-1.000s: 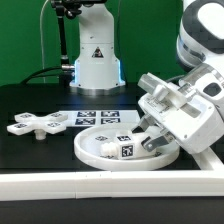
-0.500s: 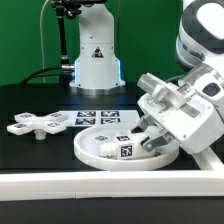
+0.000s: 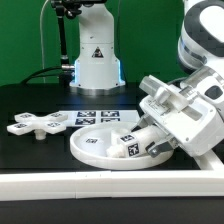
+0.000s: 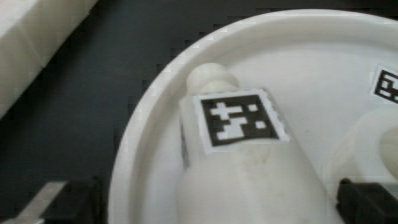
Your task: Assemble round table
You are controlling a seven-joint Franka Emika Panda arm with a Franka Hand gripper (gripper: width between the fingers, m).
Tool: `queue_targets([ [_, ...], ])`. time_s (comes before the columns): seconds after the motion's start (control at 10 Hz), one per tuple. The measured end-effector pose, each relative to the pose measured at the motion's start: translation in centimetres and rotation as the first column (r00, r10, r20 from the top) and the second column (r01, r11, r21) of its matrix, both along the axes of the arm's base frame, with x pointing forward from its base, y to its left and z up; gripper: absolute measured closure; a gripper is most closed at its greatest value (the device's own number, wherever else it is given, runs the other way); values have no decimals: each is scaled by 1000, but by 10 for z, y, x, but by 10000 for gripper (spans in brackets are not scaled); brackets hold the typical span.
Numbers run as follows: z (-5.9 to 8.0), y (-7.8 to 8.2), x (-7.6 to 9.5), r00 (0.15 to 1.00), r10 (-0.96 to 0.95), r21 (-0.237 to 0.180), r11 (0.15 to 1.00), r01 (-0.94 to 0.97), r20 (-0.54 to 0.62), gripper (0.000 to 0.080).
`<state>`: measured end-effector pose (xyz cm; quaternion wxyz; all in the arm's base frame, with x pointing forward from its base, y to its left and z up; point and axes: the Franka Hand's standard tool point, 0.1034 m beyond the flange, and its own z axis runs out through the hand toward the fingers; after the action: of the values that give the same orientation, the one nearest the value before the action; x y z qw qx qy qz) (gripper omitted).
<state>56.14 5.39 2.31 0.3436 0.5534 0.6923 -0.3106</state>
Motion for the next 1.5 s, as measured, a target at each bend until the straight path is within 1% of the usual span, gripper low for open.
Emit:
queue_targets([
  [0.3, -2, 0, -1, 1000, 0, 0, 1000, 0, -2, 151],
  [0.4, -2, 2, -2, 1000, 2, 1, 1000, -2, -3, 234],
  [0.5, -3, 4, -3, 1000, 4, 2, 1000, -4, -6, 392],
  [0.8, -3, 4, -3, 1000, 3, -2, 1000, -3, -7, 392],
  [0.9, 2, 3, -4, 1000, -7, -14, 1000, 7, -5, 392],
  [1.0, 18, 2, -3, 1000, -25, -39, 999, 26, 3, 392],
  [1.1, 38, 2, -7, 996, -92, -69, 993, 92, 11, 392],
  [1.2, 61, 6, -7, 988, -154, -87, 984, 156, 28, 392],
  [1.3, 80, 8, -3, 981, -187, -88, 978, 190, 48, 390],
  [1.4, 92, 8, 1, 980, -192, -69, 978, 194, 47, 390],
  [1.5, 94, 5, 1, 980, -193, -54, 979, 195, 51, 390],
])
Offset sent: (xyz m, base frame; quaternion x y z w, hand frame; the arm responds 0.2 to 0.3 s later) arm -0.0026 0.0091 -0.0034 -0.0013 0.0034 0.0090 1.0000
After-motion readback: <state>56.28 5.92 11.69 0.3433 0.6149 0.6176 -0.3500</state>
